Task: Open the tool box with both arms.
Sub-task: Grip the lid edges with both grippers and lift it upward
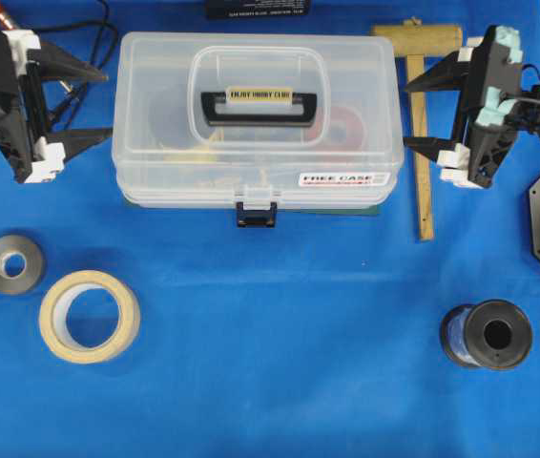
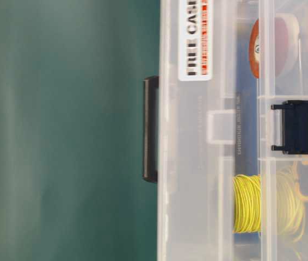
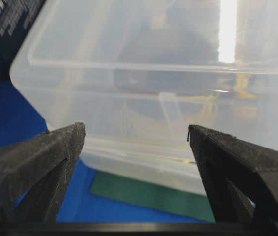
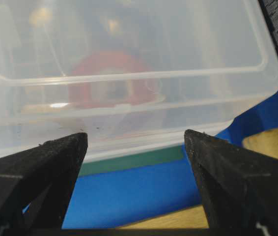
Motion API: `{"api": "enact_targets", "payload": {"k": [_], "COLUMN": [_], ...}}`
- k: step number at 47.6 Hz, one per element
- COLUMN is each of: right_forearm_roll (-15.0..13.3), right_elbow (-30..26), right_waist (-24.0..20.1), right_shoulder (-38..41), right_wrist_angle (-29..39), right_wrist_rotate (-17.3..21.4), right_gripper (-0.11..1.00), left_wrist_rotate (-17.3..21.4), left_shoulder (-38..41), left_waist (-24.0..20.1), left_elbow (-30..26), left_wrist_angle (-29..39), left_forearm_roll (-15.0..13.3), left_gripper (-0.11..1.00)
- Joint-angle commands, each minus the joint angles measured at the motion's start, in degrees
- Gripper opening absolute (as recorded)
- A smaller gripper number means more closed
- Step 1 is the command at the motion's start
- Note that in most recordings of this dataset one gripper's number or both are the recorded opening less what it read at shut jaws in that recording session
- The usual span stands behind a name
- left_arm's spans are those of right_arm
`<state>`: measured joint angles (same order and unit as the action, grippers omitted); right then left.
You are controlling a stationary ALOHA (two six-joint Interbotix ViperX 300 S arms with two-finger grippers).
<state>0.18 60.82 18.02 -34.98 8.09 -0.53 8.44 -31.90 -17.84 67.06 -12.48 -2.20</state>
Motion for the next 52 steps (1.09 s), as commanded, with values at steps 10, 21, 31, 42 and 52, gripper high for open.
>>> {"api": "enact_targets", "payload": {"k": [10,21,31,42,52], "right_forearm_roll": [0.1,-0.1,-0.3,-0.6,-0.6], "right_elbow": [-3.5,-3.9,-4.7,-4.8,-5.1], "right_waist": [-0.7,-0.3,1.8,4.8,6.9], "right_shoulder": [-3.6,-3.7,-3.7,-3.7,-3.7], "right_wrist_angle": [-0.4,-0.7,-2.1,-3.9,-5.4], "right_wrist_rotate": [0.2,0.2,0.1,0.1,0.0], "right_gripper": [0.82,0.82,0.82,0.82,0.82], "left_wrist_rotate": [-0.1,0.4,0.4,0.4,0.5], "left_shoulder": [-1.6,-1.2,-1.1,-1.2,-1.1], "left_waist": [0.4,-1.4,-4.6,-6.2,-6.6], "left_elbow": [-3.1,-4.0,-5.2,-6.1,-8.0], "left_wrist_angle": [-0.4,-0.4,-0.8,-1.1,-1.1], "left_forearm_roll": [-0.1,-0.1,-0.1,-0.1,-0.1], "left_gripper": [0.9,0.9,0.9,0.9,0.9]}}
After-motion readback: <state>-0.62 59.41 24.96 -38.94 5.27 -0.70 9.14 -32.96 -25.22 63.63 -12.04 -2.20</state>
